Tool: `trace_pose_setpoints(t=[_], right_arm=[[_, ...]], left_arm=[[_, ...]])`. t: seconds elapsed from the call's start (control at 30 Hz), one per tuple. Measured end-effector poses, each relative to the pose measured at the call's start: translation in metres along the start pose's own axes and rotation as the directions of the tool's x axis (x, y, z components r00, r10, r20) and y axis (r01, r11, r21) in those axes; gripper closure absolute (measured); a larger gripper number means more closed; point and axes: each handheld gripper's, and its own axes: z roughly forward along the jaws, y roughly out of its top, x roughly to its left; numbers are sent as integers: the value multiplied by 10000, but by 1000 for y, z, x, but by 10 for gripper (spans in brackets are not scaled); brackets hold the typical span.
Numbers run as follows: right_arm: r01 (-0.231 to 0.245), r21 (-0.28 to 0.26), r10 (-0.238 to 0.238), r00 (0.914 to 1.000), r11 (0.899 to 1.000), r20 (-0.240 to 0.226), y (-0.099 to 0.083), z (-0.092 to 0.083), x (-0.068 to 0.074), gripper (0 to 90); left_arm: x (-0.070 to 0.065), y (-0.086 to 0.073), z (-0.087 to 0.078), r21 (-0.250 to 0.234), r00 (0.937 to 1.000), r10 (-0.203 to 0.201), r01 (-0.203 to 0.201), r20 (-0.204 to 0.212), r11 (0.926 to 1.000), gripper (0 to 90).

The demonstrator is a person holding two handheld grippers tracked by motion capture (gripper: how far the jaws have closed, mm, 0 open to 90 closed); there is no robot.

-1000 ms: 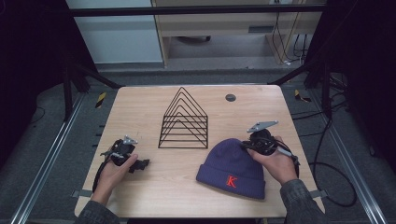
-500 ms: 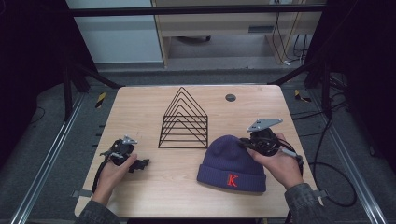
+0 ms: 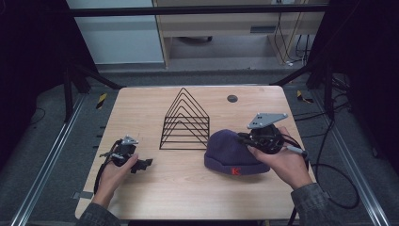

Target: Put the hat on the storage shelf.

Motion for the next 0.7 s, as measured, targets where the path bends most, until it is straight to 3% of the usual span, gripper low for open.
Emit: trace_pose_setpoints(t=[0.07, 0.13, 0.3, 0.5, 0.57, 0.7], right_arm=[[44, -12, -44, 10000, 10000, 8, 2, -2, -1, 823], [58, -110, -58, 10000, 9999, 12, 5, -4, -2, 823], [72, -296, -70, 10000, 9995, 58, 13, -14, -9, 823], [130, -620, -119, 9998, 9980, 166, 25, -24, -14, 823], [176, -756, -159, 9996, 9970, 239, 31, -27, -16, 823], [387, -889, -356, 9987, 9953, 365, 41, -32, -18, 823]], left_arm=[[-3, 3, -6, -169, 9999, -99, 100, 114, 9998, 56], [-7, 8, -17, -500, 10000, 67, -65, 46, 9987, 56], [-13, 26, -44, -1480, 9999, -111, 111, 11, 9889, 56], [-22, 46, -62, -1978, 9990, -90, 177, 446, 9801, 54], [-26, 56, -72, -2201, 9985, 11, 108, 539, 9754, 56], [-38, 76, -91, -2528, 9967, 606, -448, 549, 9665, 56]])
